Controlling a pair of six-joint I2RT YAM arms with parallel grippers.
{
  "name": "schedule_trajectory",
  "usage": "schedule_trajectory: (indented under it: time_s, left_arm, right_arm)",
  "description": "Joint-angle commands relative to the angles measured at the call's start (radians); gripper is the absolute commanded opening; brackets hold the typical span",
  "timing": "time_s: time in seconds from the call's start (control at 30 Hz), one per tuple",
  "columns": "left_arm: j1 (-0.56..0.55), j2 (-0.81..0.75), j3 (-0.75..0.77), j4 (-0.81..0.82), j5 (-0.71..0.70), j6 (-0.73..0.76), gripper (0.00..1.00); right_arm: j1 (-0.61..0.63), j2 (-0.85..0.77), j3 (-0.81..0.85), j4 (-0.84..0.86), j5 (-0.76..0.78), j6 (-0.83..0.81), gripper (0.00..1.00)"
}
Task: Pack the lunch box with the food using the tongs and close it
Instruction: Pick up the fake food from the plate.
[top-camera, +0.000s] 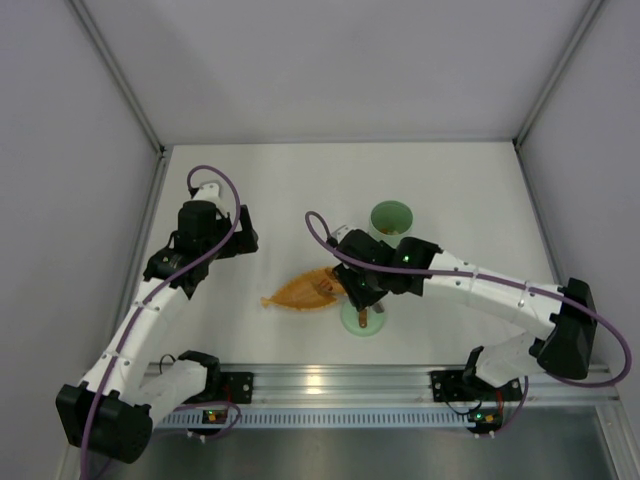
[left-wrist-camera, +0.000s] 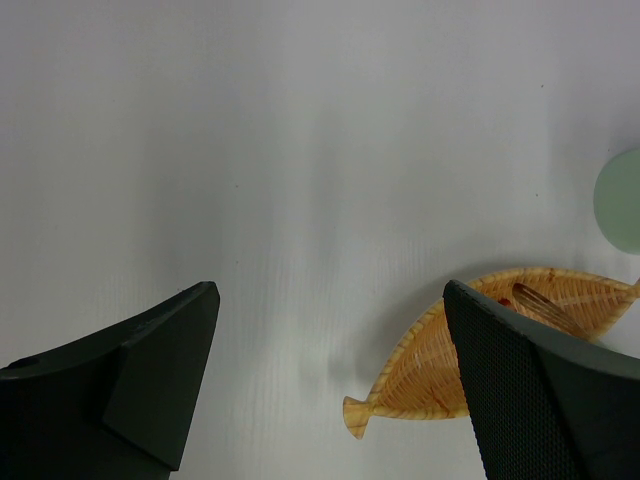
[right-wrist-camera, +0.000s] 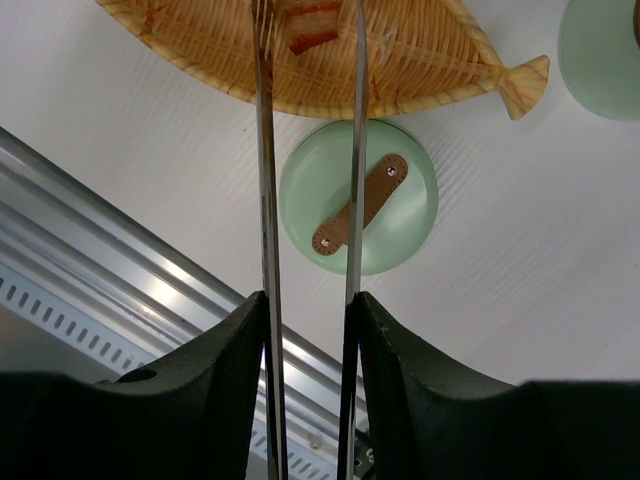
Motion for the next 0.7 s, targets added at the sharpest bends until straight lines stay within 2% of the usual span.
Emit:
schedule_trajectory:
  time_s: [0.0,0.13,0.33,0.67]
  left_arm:
    - [0.003,-0.003,0.015,0.019,0.003,0.005,0.99]
    - [0.003,-0.003,0.015,0.019,0.003,0.005,0.99]
    - [0.003,-0.003,0.015,0.019,0.003,0.005,0.99]
    - [0.003,-0.003,0.015,0.019,0.003,0.005,0.99]
  right_arm:
    - [0.012,0.006,-0.002,0.065,-0.003,0.007,0.39]
    - [0.012,0.01,-0.002,0.068,-0.004,0.005,0.37]
    - [0.012,0.004,0.009,0.055,-0.001,0.004,0.27]
    - [0.01,-0.051,0.099,-0.032,0.062,-0.002,0.25]
